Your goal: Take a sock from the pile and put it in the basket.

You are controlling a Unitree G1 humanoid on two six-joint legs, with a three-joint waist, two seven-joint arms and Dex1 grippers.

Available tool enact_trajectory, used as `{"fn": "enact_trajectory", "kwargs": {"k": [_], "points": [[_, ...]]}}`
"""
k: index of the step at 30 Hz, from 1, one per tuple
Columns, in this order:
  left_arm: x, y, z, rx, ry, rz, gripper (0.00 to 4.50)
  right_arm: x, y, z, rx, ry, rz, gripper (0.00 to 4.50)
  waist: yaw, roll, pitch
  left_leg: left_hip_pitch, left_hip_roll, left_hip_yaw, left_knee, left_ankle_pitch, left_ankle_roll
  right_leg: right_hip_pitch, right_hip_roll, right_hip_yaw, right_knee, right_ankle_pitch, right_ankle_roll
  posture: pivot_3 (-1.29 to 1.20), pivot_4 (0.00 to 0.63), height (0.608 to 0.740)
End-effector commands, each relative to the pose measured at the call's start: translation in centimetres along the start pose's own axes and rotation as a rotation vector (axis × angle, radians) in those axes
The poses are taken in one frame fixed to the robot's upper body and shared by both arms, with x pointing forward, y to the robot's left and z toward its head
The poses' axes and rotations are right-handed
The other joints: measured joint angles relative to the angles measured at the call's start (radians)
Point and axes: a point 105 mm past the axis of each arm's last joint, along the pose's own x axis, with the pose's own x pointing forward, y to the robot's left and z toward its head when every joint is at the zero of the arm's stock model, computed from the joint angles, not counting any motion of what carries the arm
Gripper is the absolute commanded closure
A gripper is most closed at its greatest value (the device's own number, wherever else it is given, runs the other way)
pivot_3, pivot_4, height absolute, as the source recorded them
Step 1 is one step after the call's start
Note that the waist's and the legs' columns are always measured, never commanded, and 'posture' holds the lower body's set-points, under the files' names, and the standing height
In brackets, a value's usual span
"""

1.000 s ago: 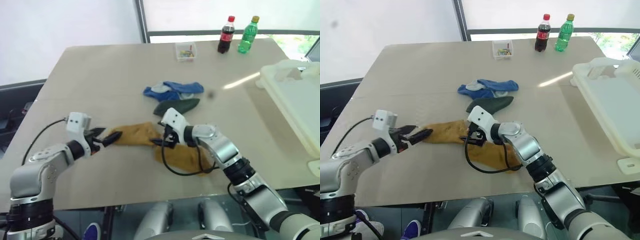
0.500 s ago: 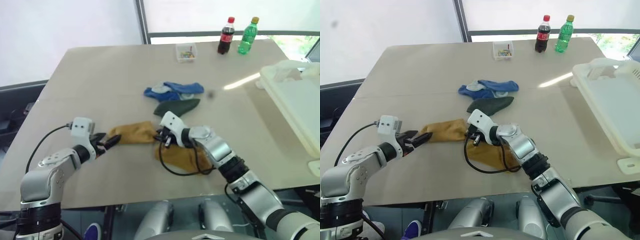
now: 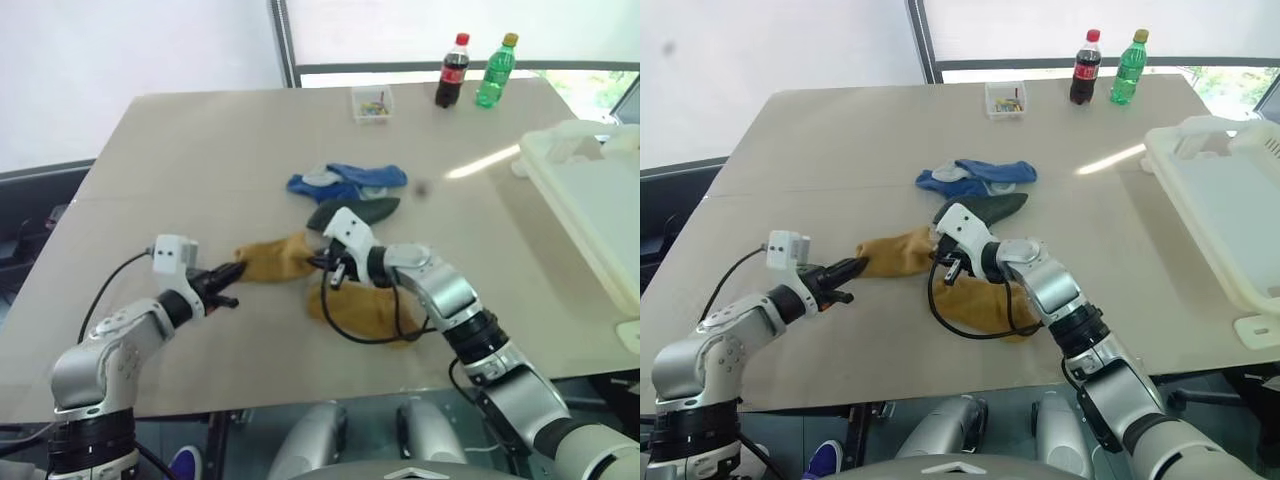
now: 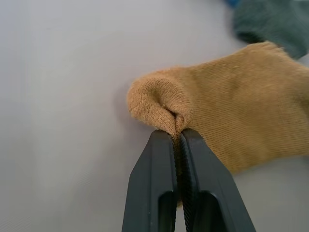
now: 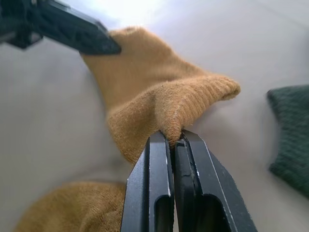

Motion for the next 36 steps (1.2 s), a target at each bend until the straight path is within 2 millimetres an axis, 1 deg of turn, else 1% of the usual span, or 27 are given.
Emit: {"fn": "enact_trajectory", "kwargs": {"k": [1,4,6,7,9,12,15,18,20,26,30,33,36], "points": [[-0.1,-2.9,2.7,0.013,-0.093,-0.153,4.44,-2.0,-0.2,3.3,-0.010,-0.105,0.009,4.50,0.000,0.000,0.000,0.000,0.000,0.000,0.000,0.000,0.000,0.000,0.000,0.000,0.000,0.000,0.000,0.00,0.150,0.740],[0.0,-5.7,2.7,-0.027,-0.059,-0.307,4.44,-4.9,-0.6,3.3,-0.001,-0.111,-0.001,4.50,0.002,0.000,0.000,-0.004,0.000,-0.001,0.001,0.000,0.000,-0.002,0.000,-0.001,-0.001,0.000,0.000,0.00,0.150,0.740],[0.0,-7.4,2.1,-0.036,-0.003,-0.406,4.44,-7.3,-0.3,2.7,0.002,-0.093,-0.003,4.50,0.010,0.000,0.000,-0.004,0.000,-0.001,0.001,0.000,0.000,-0.002,-0.001,-0.001,-0.001,0.000,0.000,0.00,0.150,0.740],[0.0,-8.1,1.7,-0.048,0.031,-0.443,4.44,-8.5,0.0,2.3,-0.001,-0.076,-0.003,4.50,0.010,0.000,0.000,-0.007,-0.001,-0.004,0.002,0.000,0.000,-0.002,-0.001,-0.003,-0.002,0.000,0.000,0.00,0.150,0.740],[0.1,-9.2,1.1,-0.061,0.091,-0.506,4.44,-11.0,0.7,1.5,0.003,-0.037,-0.016,4.50,0.010,0.000,0.000,-0.007,-0.002,-0.004,0.003,0.000,0.001,-0.002,-0.002,-0.003,-0.002,0.000,0.000,0.00,0.150,0.740],[0.5,-9.9,0.3,-0.057,0.146,-0.537,4.44,-13.8,1.6,0.5,0.024,0.020,-0.064,4.50,0.000,0.000,0.000,-0.008,-0.001,-0.002,0.003,0.000,0.001,-0.003,-0.001,-0.001,-0.002,0.000,0.000,0.00,0.150,0.740],[1.2,-10.1,0.0,-0.065,0.173,-0.548,4.44,-15.5,2.3,-0.4,0.056,0.051,-0.122,4.50,0.001,0.000,0.001,-0.006,0.001,-0.001,0.001,0.000,0.001,-0.003,0.000,-0.001,-0.001,0.000,0.000,0.00,0.150,0.740],[1.9,-10.1,-0.2,-0.035,0.198,-0.562,4.44,-16.4,3.3,-1.5,0.086,0.084,-0.171,4.50,0.008,0.000,0.000,-0.006,0.002,-0.001,0.001,0.000,0.001,-0.002,0.000,-0.001,-0.001,0.000,0.000,0.00,0.150,0.740],[2.3,-10.1,-0.2,-0.013,0.211,-0.573,4.44,-16.6,3.8,-1.9,0.095,0.096,-0.195,4.50,0.010,0.000,0.001,-0.006,0.001,-0.001,0.002,0.000,0.001,-0.002,-0.001,-0.001,-0.001,0.000,0.000,0.00,0.150,0.740],[3.2,-10.2,-0.6,0.039,0.259,-0.610,4.44,-17.1,4.5,-2.4,0.097,0.112,-0.236,4.50,0.012,0.000,0.001,-0.007,0.000,-0.001,0.003,0.000,0.001,-0.002,-0.002,-0.001,-0.001,0.000,0.000,0.00,0.150,0.740],[2.9,-10.7,-0.9,0.052,0.296,-0.660,4.44,-17.3,5.6,-2.7,0.103,0.124,-0.234,4.50,0.012,0.000,0.001,-0.007,0.000,-0.001,0.002,0.000,0.001,-0.002,-0.002,-0.001,-0.001,0.000,0.000,0.00,0.150,0.740],[2.5,-10.7,-1.1,0.064,0.319,-0.677,4.44,-17.4,5.8,-2.9,0.110,0.129,-0.242,4.50,0.011,0.000,0.001,-0.007,0.000,-0.001,0.002,0.000,0.001,-0.002,-0.002,-0.001,-0.001,0.000,0.000,0.00,0.150,0.740],[2.5,-10.5,-1.3,0.082,0.328,-0.672,4.44,-17.5,6.1,-3.1,0.113,0.140,-0.238,4.50,0.013,0.000,0.001,-0.007,0.000,-0.001,0.003,0.000,0.001,-0.002,-0.002,-0.002,-0.001,0.000,0.000,0.00,0.150,0.740]]}}
